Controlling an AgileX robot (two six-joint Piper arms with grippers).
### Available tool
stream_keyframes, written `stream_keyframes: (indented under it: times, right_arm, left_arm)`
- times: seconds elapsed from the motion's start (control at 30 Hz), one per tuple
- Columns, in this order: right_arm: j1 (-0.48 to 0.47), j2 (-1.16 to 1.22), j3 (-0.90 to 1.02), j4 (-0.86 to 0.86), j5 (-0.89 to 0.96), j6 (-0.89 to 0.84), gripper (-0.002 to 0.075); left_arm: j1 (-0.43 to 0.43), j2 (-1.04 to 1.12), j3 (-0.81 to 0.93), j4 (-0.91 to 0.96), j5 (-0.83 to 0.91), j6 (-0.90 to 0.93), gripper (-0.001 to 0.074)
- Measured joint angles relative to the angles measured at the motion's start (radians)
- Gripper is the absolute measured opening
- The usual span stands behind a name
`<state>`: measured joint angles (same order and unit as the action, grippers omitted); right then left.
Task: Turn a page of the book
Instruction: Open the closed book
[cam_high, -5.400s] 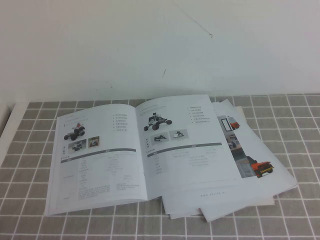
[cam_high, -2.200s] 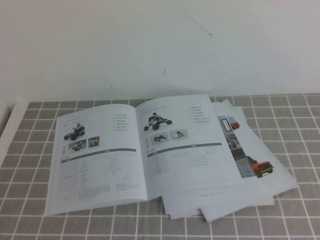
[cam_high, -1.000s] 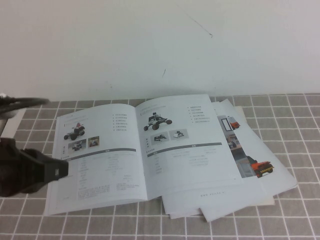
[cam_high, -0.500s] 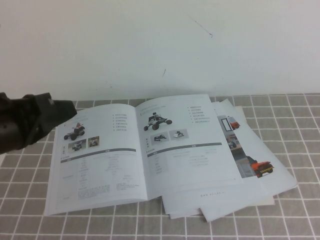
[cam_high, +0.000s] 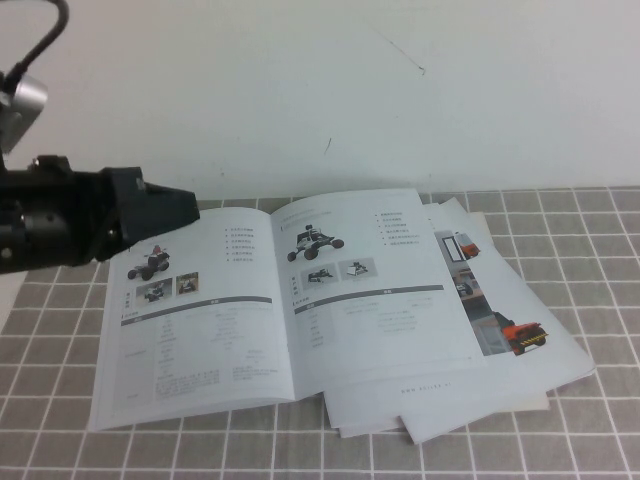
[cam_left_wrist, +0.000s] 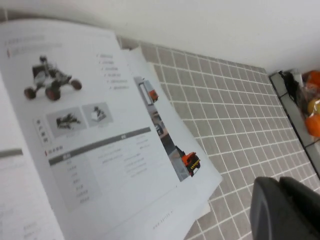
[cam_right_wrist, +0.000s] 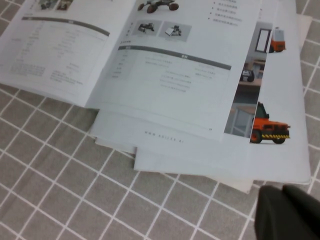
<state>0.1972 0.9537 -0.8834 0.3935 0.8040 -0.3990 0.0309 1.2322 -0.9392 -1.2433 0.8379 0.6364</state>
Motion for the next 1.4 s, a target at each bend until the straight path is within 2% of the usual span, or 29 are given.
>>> stream_keyframes:
  times: [0.17,0.3,0.5,0.63,0.77,0.87,1.17,1.4]
  right_arm:
    - [0.0,0.067,0.0,0.007,0.0,-0.003,-0.0003]
    - [0.0,0.126,0.0,0.007,0.0,-0.005,-0.0003]
    - [0.0,0.216,0.0,0.016,0.035,-0.003,-0.0003]
    - [0.0,0.252,0.0,0.02,0.139,0.004,-0.0003]
    - [0.0,0.235,0.0,0.03,0.106,0.011,-0.0003]
    - [0.0,0.169,0.0,0.039,0.008,0.011,-0.0003]
    - [0.0,-0.146,0.0,0.06,-0.191,-0.023,-0.0003]
    - [0.0,-0.205,-0.003,0.06,-0.182,-0.049,-0.0003]
  left_arm:
    - [-0.004,-0.022,-0.079,0.0,0.082,0.245,-0.0004]
    - [-0.048,-0.129,-0.108,0.004,0.16,0.505,-0.0004]
    - [-0.143,-0.418,-0.123,0.034,0.129,0.601,-0.0004]
    - [-0.158,-0.601,-0.133,0.163,0.113,0.564,-0.0004]
    - [-0.162,-0.688,-0.137,0.293,0.117,0.474,-0.0004]
    - [-0.173,-0.69,-0.137,0.318,0.134,0.455,-0.0004]
    - [-0.276,-0.663,-0.137,0.336,0.146,0.378,-0.0004]
    - [-0.292,-0.522,-0.137,0.34,0.096,0.176,-0.0004]
